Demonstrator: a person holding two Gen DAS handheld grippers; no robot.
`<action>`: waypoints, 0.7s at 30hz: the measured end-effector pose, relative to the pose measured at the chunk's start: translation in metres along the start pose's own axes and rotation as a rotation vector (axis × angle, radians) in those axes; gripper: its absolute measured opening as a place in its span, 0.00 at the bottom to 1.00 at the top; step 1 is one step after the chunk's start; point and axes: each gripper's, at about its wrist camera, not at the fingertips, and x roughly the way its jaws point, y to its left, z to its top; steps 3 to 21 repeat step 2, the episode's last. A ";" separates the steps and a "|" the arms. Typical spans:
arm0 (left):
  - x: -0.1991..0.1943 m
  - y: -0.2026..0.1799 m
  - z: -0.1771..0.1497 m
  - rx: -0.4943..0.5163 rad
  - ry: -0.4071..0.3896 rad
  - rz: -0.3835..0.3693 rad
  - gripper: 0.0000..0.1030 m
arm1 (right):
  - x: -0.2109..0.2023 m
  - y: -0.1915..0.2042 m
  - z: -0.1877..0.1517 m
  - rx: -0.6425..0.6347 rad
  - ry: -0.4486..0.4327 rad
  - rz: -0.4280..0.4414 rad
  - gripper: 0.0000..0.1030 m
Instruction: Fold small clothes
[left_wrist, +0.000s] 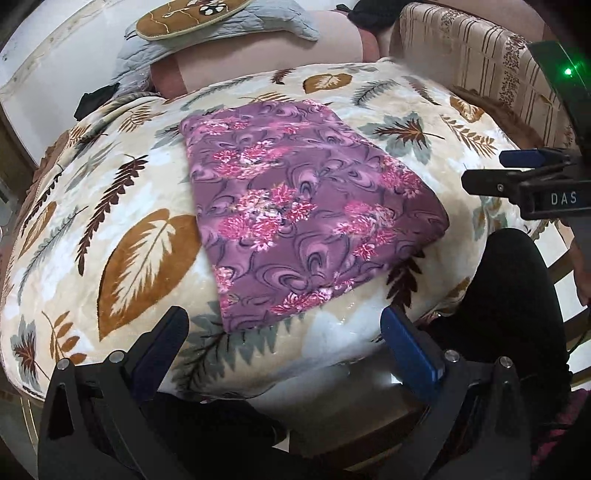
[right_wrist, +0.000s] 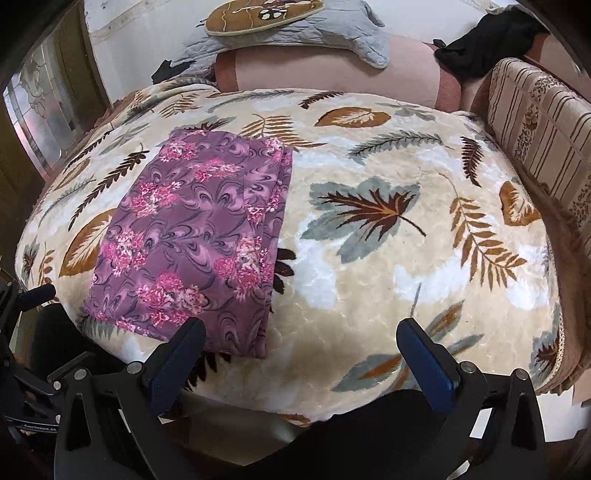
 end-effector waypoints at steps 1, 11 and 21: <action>0.000 0.000 0.000 -0.004 0.003 0.001 1.00 | 0.000 0.000 0.000 -0.007 -0.003 -0.013 1.00; 0.001 0.001 0.000 -0.009 0.007 0.003 1.00 | -0.001 0.001 -0.001 -0.015 -0.006 -0.027 1.00; 0.001 0.001 0.000 -0.009 0.007 0.003 1.00 | -0.001 0.001 -0.001 -0.015 -0.006 -0.027 1.00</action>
